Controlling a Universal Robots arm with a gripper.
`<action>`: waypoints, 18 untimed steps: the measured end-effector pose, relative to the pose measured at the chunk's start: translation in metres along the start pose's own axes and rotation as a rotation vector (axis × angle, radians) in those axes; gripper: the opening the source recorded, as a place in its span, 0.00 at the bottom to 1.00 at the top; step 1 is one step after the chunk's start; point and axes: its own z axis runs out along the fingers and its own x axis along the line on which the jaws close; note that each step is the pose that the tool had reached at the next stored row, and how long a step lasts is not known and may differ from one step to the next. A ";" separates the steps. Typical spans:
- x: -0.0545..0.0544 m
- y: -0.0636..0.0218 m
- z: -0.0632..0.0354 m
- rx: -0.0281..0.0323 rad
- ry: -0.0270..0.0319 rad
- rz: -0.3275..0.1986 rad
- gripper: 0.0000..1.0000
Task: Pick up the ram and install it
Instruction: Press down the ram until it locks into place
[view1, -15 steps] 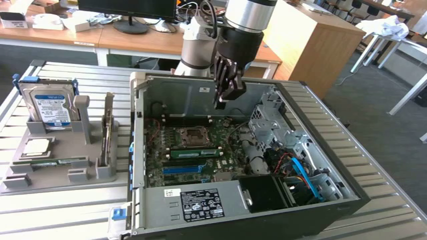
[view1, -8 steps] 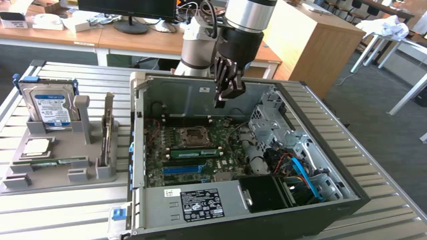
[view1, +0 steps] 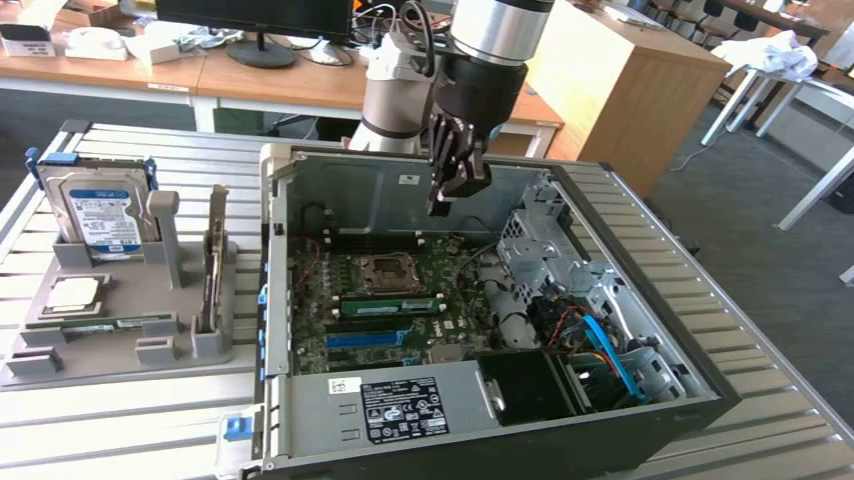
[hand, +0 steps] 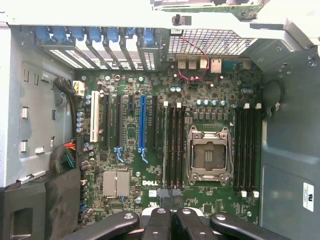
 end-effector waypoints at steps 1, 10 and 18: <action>0.000 -0.0004 0.0000 0.0000 0.0001 0.000 0.10; 0.000 -0.0103 0.0000 0.0000 0.0000 0.000 0.10; 0.000 -0.0182 0.0002 0.0000 0.0000 0.000 0.10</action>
